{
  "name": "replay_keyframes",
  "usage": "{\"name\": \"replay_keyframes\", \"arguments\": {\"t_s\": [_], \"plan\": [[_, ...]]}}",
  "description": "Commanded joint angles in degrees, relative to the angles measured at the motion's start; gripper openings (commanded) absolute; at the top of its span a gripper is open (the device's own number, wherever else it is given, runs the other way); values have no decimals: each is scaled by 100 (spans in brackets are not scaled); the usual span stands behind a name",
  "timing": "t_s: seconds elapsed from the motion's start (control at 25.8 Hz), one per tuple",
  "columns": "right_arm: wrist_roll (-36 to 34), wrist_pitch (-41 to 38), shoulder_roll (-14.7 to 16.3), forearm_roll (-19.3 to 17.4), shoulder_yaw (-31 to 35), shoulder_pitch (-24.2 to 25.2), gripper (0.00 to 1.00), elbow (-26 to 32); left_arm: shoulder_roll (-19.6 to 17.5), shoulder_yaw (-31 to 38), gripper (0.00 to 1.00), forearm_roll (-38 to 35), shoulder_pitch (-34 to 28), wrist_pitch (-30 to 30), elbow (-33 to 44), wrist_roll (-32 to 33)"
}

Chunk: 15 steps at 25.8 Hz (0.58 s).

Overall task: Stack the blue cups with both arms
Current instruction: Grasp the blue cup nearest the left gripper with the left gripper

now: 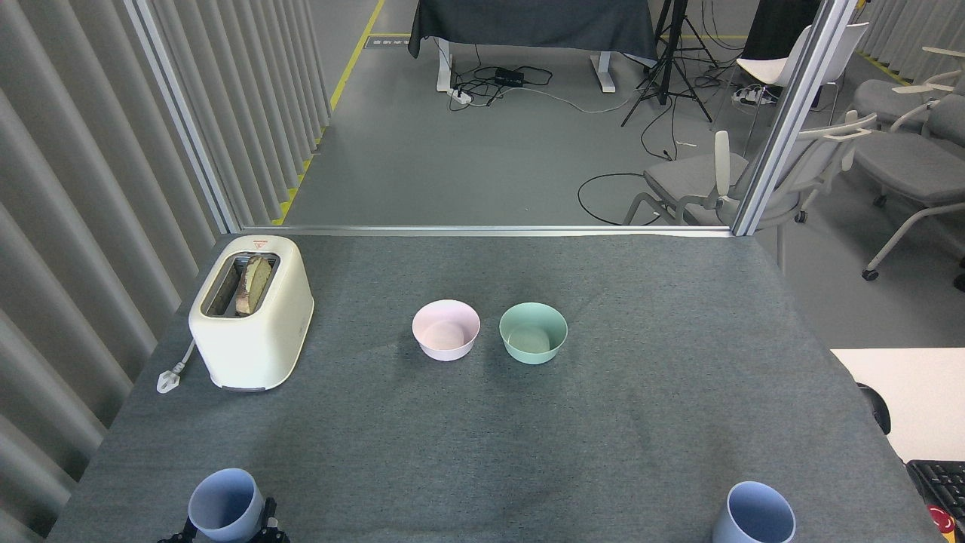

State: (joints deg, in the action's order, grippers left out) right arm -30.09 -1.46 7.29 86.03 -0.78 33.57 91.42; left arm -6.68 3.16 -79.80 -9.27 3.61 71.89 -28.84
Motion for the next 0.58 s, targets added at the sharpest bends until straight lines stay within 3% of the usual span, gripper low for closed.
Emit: {"name": "replay_keyframes", "arguments": {"t_s": [0.0,0.08,0.16,0.31,0.43,0.54], "plan": [[-6,6,0,-7,-1,-8,100,-1,0,-18,84,-9,136,9,-175,1],[-6,6,0,2,-1,-17,100,-1,-27,-62,66,-9,145,9,-219,-8],[-6,23,0,-7,-1,-17,100,-10,-35,-62,60,-18,118,26,-157,-8],[-24,129,0,-7,-10,-26,100,-10,-27,-316,59,-27,-22,184,519,-17],[-32,173,0,-7,-19,-26,100,-1,-9,-1107,59,-97,-110,299,897,-17],[-32,182,0,-7,-45,-26,100,-1,52,-1775,59,-123,-22,290,801,-17]]}}
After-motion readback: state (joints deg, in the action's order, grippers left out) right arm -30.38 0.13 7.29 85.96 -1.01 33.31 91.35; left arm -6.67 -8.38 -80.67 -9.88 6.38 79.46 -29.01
